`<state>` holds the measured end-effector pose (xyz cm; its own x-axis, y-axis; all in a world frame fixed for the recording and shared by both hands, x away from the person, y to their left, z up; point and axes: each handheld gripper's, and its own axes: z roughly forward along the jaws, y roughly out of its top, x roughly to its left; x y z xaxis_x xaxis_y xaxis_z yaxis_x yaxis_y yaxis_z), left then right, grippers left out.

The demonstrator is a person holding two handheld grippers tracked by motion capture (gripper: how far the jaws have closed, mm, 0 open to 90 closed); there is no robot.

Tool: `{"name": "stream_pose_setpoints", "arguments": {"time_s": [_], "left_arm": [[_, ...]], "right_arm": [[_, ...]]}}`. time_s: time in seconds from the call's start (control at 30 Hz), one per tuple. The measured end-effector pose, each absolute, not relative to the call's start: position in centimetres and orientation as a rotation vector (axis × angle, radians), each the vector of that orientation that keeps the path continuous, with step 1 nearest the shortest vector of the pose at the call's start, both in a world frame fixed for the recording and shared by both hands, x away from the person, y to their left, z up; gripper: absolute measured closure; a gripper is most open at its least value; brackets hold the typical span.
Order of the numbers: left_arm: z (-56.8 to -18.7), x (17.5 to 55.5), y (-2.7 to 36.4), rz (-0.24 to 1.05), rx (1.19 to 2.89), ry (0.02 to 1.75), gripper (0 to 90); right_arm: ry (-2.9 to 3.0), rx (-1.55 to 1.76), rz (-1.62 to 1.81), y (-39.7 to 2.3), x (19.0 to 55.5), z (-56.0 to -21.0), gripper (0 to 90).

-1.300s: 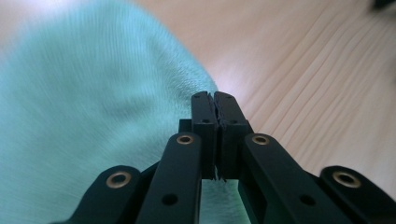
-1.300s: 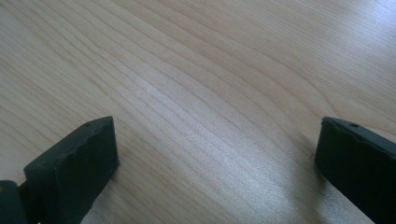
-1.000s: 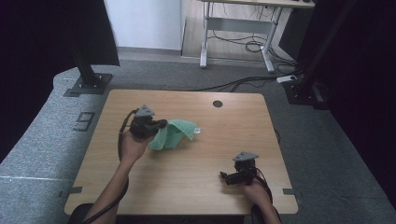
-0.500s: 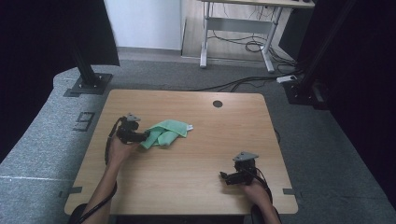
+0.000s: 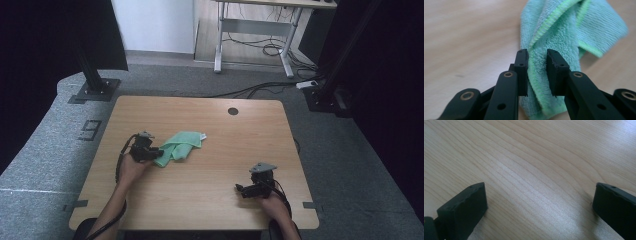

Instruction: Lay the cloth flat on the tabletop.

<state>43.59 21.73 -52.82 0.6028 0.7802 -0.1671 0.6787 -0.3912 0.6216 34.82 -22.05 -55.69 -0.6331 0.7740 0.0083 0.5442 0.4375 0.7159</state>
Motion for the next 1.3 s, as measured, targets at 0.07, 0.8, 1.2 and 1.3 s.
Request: {"name": "stream_pose_setpoints", "arguments": {"time_s": [0.07, 0.8, 1.2, 1.3], "left_arm": [[-53.0, 42.8, 21.1, 0.16, 2.167, 1.112, 71.4], [-49.4, 38.8, 19.1, 0.188, 2.173, 0.9, 40.7], [-52.5, 37.6, 18.3, 0.178, 2.246, 0.855, 73.0], [-52.2, 37.6, 18.3, 0.172, 2.226, 0.847, 80.6]], "right_arm": [[2.373, 1.13, 1.005, -22.1, 34.8, -55.7, 0.0], [2.526, 0.922, 1.128, -14.8, 39.7, -52.5, 48.8], [2.551, 0.947, 1.034, -14.2, 41.0, -54.0, 87.0], [2.543, 0.958, 1.022, -14.4, 40.9, -54.0, 89.1]]}}
